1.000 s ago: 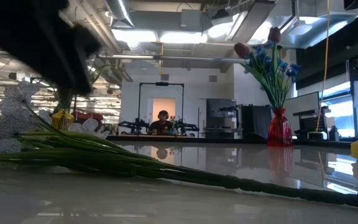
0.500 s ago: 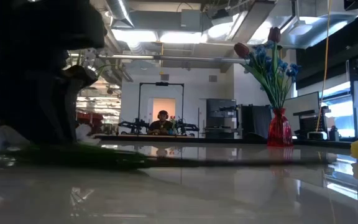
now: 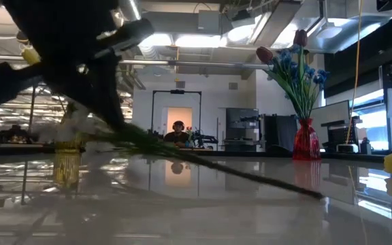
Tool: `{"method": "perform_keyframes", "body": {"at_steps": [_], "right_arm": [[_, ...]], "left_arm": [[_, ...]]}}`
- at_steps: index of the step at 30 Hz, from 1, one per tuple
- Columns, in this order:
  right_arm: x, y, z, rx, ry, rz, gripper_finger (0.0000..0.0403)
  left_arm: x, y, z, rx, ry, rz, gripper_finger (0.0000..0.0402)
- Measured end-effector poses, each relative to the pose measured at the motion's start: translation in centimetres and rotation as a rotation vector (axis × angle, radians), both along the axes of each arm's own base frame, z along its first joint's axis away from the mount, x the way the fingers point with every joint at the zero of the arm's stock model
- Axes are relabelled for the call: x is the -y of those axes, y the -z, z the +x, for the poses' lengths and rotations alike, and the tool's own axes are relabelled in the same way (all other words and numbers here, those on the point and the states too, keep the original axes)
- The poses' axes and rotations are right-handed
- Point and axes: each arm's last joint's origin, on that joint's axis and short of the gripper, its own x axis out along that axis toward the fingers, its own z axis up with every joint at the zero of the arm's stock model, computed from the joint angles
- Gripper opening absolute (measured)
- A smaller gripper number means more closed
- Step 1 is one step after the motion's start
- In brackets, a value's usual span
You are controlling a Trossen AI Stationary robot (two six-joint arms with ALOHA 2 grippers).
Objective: Sort flowers into vase by color
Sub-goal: Put the white flower into the yellow vase
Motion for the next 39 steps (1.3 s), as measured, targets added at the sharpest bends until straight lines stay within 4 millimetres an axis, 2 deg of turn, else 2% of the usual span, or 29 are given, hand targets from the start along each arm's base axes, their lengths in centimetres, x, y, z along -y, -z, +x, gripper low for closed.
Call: {"method": "perform_keyframes", "body": {"at_steps": [4,8,12,17,21,26,28,33,39], "right_arm": [[0.0,0.0,0.0,-0.002,0.0,0.002,0.0217],[0.0,0.0,0.0,-0.001,0.0,0.004,0.0217],[0.0,0.0,0.0,-0.001,0.0,0.004,0.0217],[0.0,0.0,0.0,-0.001,0.0,0.004,0.0217],[0.0,0.0,0.0,-0.001,0.0,0.005,0.0217],[0.0,0.0,0.0,-0.001,0.0,0.005,0.0217],[0.0,0.0,0.0,-0.001,0.0,0.004,0.0217],[0.0,0.0,0.0,0.002,0.0,0.016,0.0217],[0.0,0.1,0.0,-0.002,0.0,0.011,0.0217]], "left_arm": [[0.0,0.0,0.0,-0.035,0.031,0.002,0.0004],[0.2,-0.2,0.0,0.047,-0.018,0.05,0.0016],[0.5,-0.3,-0.3,0.178,-0.16,0.025,0.0051],[1.0,-0.2,-0.9,0.235,-0.348,-0.142,0.0107],[0.8,0.0,-1.4,0.33,-0.636,-0.304,0.0143],[0.8,0.0,-1.4,0.673,-1.283,-0.683,0.016],[0.9,0.0,-1.5,0.757,-1.474,-0.792,0.0161],[1.1,0.0,-1.6,0.918,-1.715,-0.943,0.0161],[0.7,-0.1,-1.0,1.023,-1.881,-1.068,0.0161]]}}
